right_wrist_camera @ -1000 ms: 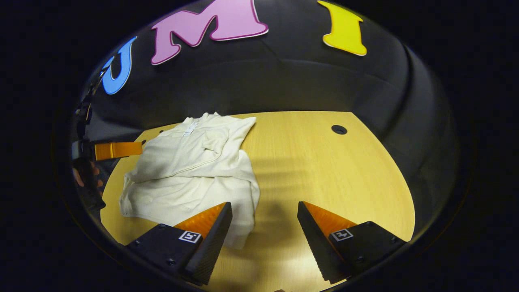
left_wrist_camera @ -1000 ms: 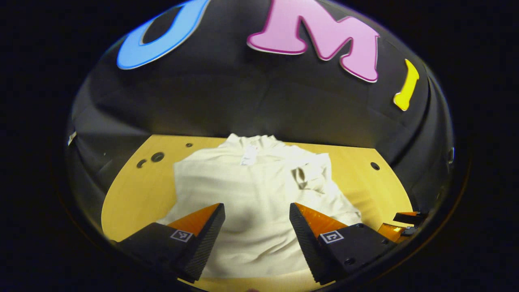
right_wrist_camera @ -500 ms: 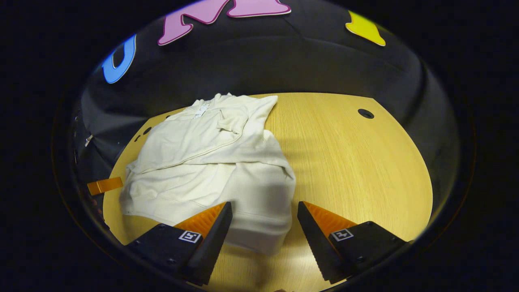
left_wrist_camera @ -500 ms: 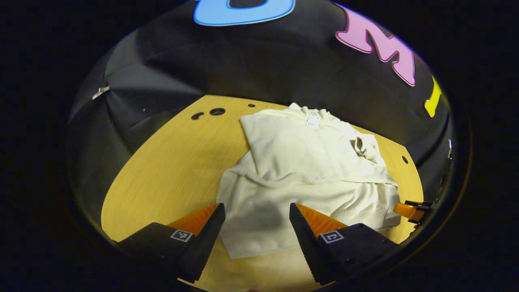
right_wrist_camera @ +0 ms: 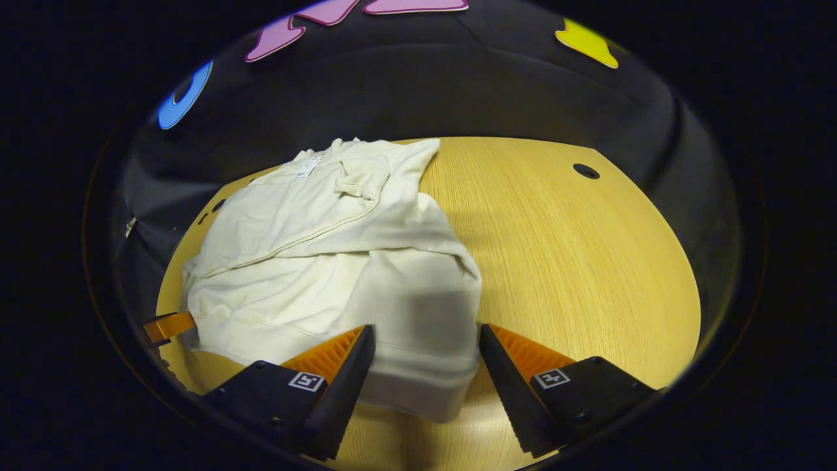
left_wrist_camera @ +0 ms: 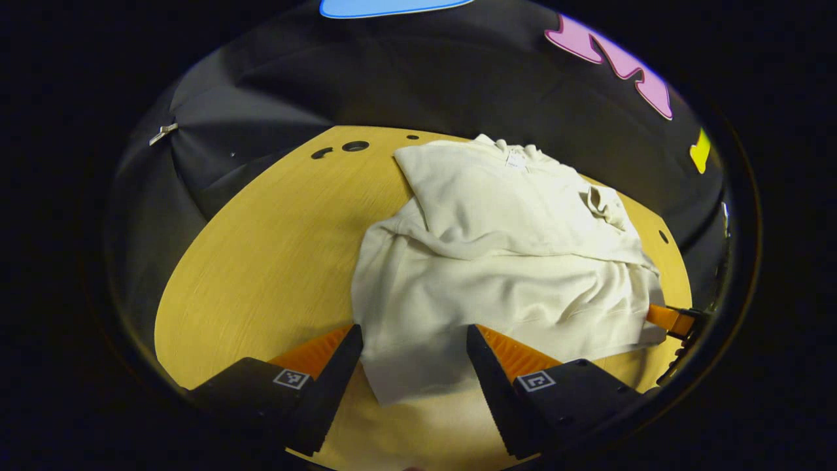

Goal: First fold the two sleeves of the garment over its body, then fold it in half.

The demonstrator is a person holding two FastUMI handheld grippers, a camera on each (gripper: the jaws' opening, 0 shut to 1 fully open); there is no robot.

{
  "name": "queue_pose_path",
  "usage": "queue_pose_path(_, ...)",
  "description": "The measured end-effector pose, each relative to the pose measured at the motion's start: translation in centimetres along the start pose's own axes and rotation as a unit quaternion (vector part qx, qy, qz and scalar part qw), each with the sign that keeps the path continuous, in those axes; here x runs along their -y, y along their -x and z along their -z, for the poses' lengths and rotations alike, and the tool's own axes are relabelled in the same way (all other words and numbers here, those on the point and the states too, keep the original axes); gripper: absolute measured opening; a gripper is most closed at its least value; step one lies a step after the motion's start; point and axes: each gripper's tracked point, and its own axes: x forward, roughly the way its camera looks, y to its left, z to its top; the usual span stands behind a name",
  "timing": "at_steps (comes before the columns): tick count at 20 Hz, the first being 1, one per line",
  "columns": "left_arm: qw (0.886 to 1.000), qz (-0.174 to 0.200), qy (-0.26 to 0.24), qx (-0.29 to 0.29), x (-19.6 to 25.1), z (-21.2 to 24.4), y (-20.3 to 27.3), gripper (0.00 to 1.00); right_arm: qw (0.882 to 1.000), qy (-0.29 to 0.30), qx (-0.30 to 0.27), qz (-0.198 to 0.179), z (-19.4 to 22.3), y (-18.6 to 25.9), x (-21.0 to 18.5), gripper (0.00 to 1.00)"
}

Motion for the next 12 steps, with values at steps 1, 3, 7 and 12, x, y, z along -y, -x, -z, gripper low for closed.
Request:
queue_pose_path(1,1.000,-0.006,-0.016,0.000,-0.1,0.2,0.1,1.00,1.000,0.007,-0.001,0.003,0.1,-0.1,0.0,1.00)
queue_pose_path(3,1.000,-0.010,-0.013,0.002,0.0,0.0,0.1,1.00,1.000,0.008,-0.001,0.006,0.3,-0.1,-0.1,1.00)
queue_pose_path(7,1.000,-0.006,-0.015,-0.002,0.0,0.1,-0.1,1.00,1.000,0.013,0.004,0.001,-0.1,0.5,-0.7,1.00)
queue_pose_path(12,0.999,0.028,-0.032,0.008,2.4,0.0,-0.3,0.72,1.000,0.010,0.018,-0.023,0.4,0.0,-3.0,0.40)
